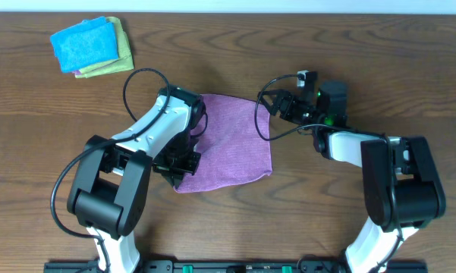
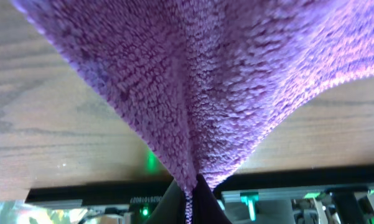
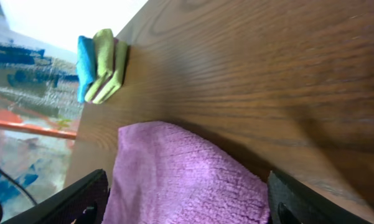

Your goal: Fold the cloth

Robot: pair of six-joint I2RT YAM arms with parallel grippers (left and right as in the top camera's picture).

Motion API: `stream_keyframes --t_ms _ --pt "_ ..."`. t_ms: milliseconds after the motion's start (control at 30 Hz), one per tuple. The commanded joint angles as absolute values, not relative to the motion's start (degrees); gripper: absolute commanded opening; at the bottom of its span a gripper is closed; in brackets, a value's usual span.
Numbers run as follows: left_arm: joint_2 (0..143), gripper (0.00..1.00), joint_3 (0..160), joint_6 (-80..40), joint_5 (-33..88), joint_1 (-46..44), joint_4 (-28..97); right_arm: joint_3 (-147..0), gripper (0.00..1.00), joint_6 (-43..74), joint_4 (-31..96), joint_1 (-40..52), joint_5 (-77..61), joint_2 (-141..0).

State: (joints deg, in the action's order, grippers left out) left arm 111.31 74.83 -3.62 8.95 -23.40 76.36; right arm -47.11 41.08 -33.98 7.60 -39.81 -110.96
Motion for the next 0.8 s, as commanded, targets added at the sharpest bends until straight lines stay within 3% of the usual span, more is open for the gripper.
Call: stream_keyframes --t_ms 0,133,233,367,433,533,600,667,767 --pt "110.54 0.06 75.77 -4.93 8.36 -23.16 76.20 -48.18 0.80 41.50 -34.09 7.14 -43.22 -111.72" --pt "110.54 0.10 76.03 -6.00 6.98 -23.16 76.05 -48.60 0.77 41.45 -34.09 6.59 -46.89 -111.70" --pt "110.54 0.32 76.03 -8.93 3.25 -23.16 75.37 -49.28 0.71 39.53 -34.06 5.21 -51.40 -111.66" --pt "110.54 0.38 76.05 -9.50 6.13 -22.39 71.55 -50.41 0.66 39.09 -33.85 1.52 -56.05 -111.63" --pt "110.54 0.38 76.16 -10.72 7.25 -21.54 69.34 -51.11 0.63 39.09 -33.87 -0.30 -59.02 -111.63" --pt "110.54 0.39 77.17 -12.08 7.79 -20.34 65.21 -52.75 0.50 39.13 -33.82 -1.93 -63.61 -111.31" --pt "110.54 0.39 78.41 -12.05 9.23 -19.79 61.78 -54.72 0.34 39.16 -33.69 -1.91 -65.82 -111.00" --pt "110.54 0.34 80.60 -12.05 10.00 -19.44 58.37 -58.46 0.25 39.16 -32.99 -1.56 -67.20 -110.83" --pt "110.54 0.42 83.94 -11.81 9.89 -19.46 56.05 -64.42 0.27 37.76 -28.36 -1.19 -67.70 -110.83"
